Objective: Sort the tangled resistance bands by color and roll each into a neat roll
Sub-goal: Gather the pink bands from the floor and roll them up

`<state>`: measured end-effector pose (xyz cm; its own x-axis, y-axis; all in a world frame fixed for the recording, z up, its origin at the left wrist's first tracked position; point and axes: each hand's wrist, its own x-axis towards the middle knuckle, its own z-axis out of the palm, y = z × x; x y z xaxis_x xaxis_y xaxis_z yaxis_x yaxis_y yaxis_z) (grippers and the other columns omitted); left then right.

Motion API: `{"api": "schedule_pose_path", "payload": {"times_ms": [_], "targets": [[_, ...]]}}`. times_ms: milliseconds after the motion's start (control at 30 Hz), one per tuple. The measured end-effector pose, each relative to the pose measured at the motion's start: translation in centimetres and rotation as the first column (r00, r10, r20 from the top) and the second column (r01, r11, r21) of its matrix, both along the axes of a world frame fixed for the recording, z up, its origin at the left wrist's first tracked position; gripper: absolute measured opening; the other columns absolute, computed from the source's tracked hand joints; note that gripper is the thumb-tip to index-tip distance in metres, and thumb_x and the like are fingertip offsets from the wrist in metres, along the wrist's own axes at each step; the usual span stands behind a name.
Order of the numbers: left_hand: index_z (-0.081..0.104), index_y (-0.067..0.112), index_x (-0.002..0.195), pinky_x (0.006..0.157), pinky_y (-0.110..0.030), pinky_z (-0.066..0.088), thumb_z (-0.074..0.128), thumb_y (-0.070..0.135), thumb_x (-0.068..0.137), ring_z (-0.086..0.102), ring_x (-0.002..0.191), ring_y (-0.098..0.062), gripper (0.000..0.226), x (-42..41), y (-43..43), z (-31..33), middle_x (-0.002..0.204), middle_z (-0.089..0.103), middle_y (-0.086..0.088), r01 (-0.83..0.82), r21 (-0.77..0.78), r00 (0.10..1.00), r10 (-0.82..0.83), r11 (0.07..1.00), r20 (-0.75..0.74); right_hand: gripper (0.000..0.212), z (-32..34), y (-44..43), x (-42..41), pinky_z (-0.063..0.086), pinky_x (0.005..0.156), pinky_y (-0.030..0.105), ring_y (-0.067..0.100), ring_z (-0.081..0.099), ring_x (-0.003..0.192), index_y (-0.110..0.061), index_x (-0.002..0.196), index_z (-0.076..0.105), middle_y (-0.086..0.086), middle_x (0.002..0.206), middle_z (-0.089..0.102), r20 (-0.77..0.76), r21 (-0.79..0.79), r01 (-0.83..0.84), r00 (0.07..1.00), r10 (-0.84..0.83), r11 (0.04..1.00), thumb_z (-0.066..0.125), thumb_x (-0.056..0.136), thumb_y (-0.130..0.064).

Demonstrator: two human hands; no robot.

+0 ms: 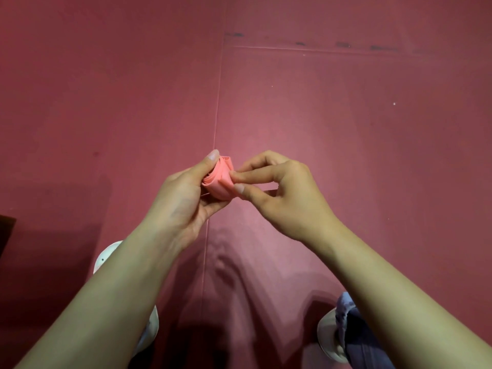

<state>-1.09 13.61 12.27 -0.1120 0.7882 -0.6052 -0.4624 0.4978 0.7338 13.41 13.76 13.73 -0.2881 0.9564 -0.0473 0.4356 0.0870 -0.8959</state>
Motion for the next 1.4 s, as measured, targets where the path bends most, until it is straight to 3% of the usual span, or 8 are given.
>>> {"api": "schedule_pose_path", "payload": {"times_ms": [233,367,567,700,767,900,1100,1400], "targets": [[0.068,0.001,0.099,0.068,-0.033,0.061,0.057,0.024,0.093,0.071,0.079,-0.029,0.026,0.2,-0.3,0.4,0.089,0.073,-0.018,0.237,0.051,0.966,-0.23,0.97,-0.115,0.036,0.1,0.5,0.7,0.058,0.07,0.048,0.021,0.062,0.062,-0.015,0.088,0.053,0.005,0.074,0.063,-0.131,-0.224,0.12,0.98,-0.152,0.967,0.078,0.071,0.003],[0.069,0.0,0.102,0.061,-0.029,0.057,0.059,0.024,0.089,0.069,0.076,-0.028,0.029,-0.4,-0.6,0.5,0.083,0.07,-0.018,0.359,0.085,0.926,-0.342,0.93,-0.162,0.064,0.2,0.5,1.1,0.059,0.067,0.028,0.02,0.062,0.067,-0.019,0.125,0.051,0.006,0.105,0.057,-0.166,-0.344,0.034,0.981,-0.096,0.938,0.079,0.071,0.002],[0.072,0.008,0.091,0.078,-0.036,0.056,0.058,0.043,0.077,0.064,0.079,-0.024,0.04,-0.6,-0.8,0.3,0.082,0.07,-0.011,0.509,0.096,0.837,-0.465,0.855,-0.289,0.052,0.4,0.0,0.7,0.044,0.059,0.009,0.01,0.058,0.065,-0.023,0.117,0.064,0.001,0.106,0.06,-0.054,-0.312,-0.089,0.996,0.076,0.946,0.082,0.071,-0.008],[0.068,0.004,0.108,0.1,-0.046,0.047,0.031,0.063,0.087,0.067,0.102,-0.026,0.073,-0.2,-0.3,0.3,0.104,0.072,-0.016,0.479,0.138,0.871,-0.45,0.867,-0.198,0.038,0.1,0.2,0.4,0.049,0.065,0.019,0.017,0.061,0.066,-0.033,0.098,0.069,0.001,0.065,0.064,-0.067,-0.232,0.012,0.997,-0.028,0.973,0.083,0.07,-0.012],[0.066,0.003,0.111,0.098,-0.041,0.048,0.022,0.061,0.092,0.065,0.11,-0.029,0.075,-0.2,-0.1,0.7,0.112,0.07,-0.019,0.415,0.202,0.91,-0.4,0.887,-0.109,0.034,-0.1,0.4,0.3,0.051,0.071,0.021,0.017,0.061,0.066,-0.03,0.096,0.072,-0.006,0.066,0.066,-0.067,-0.174,0.082,0.993,-0.095,0.981,0.083,0.069,-0.013],[0.068,0.006,0.104,0.091,-0.037,0.055,0.044,0.043,0.085,0.069,0.099,-0.025,0.047,-0.3,-0.3,1.1,0.107,0.072,-0.015,0.293,0.295,0.953,-0.302,0.909,-0.015,0.036,0.0,0.9,0.6,0.059,0.077,0.035,0.028,0.067,0.072,-0.005,0.106,0.072,0.014,0.079,0.071,-0.213,-0.22,0.203,0.944,-0.25,0.954,0.081,0.071,-0.006],[0.063,0.011,0.121,0.095,-0.029,0.052,0.062,0.001,0.087,0.065,0.109,-0.021,0.035,-0.6,-0.8,0.7,0.115,0.07,-0.006,0.47,0.341,0.872,-0.367,0.814,-0.325,0.025,0.1,0.8,0.7,0.06,0.073,0.032,0.021,0.072,0.073,-0.005,0.097,0.075,0.009,0.077,0.074,-0.241,-0.199,0.243,0.927,-0.288,0.949,0.079,0.073,-0.004],[0.068,0.022,0.114,0.1,-0.032,0.046,0.061,0.004,0.09,0.064,0.104,-0.015,0.031,-2.0,-3.3,2.6,0.11,0.07,-0.005,0.571,0.238,0.605,-0.207,0.786,-0.769,0.023,1.7,-1.0,-0.9,0.057,0.081,0.048,0.032,0.072,0.077,-0.02,0.082,0.069,0.019,0.072,0.072,-0.167,-0.198,0.172,0.964,-0.206,0.965,0.082,0.069,-0.005]]}}
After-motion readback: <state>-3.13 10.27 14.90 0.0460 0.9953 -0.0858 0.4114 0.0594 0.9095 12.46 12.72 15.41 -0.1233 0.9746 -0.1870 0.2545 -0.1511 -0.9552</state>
